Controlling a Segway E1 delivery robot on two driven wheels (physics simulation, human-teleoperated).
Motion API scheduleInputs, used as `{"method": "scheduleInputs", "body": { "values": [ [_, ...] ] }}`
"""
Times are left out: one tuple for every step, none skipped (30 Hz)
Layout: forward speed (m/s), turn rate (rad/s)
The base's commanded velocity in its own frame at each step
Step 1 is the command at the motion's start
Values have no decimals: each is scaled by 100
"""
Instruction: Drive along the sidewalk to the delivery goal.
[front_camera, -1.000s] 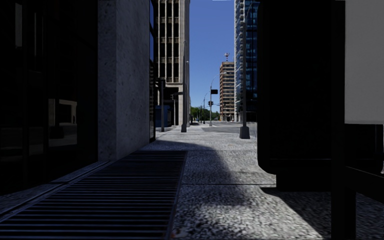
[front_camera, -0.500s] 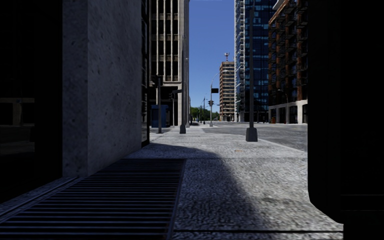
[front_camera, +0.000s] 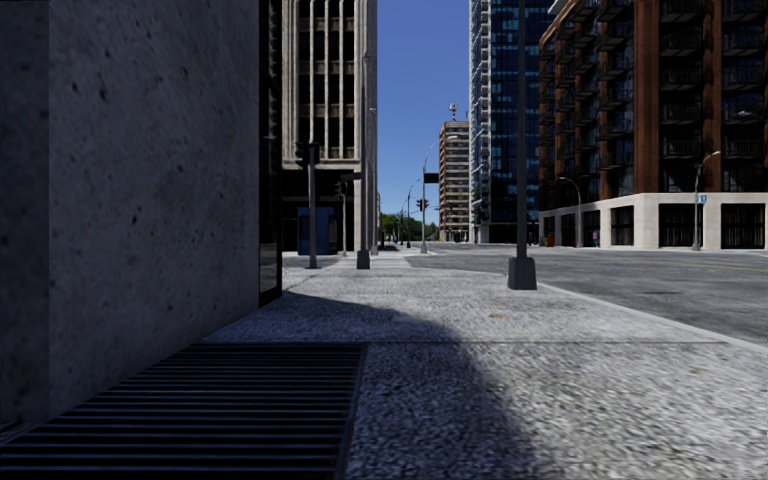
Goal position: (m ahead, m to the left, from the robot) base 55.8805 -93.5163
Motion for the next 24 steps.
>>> {"method": "scheduleInputs", "body": {
  "values": [
    [200, -11],
    [200, -11],
    [200, -14],
    [200, -19],
    [200, -21],
    [200, -22],
    [200, -22],
    [200, -22],
    [200, -22],
    [200, -22],
    [200, -22],
    [200, -22],
    [200, -22],
    [200, -22],
    [200, -22],
    [200, -22],
    [200, -22],
    [200, -22],
    [200, -22],
    [200, -22],
    [200, -22],
    [200, -22],
    [200, -22],
    [200, -22]
  ]
}}
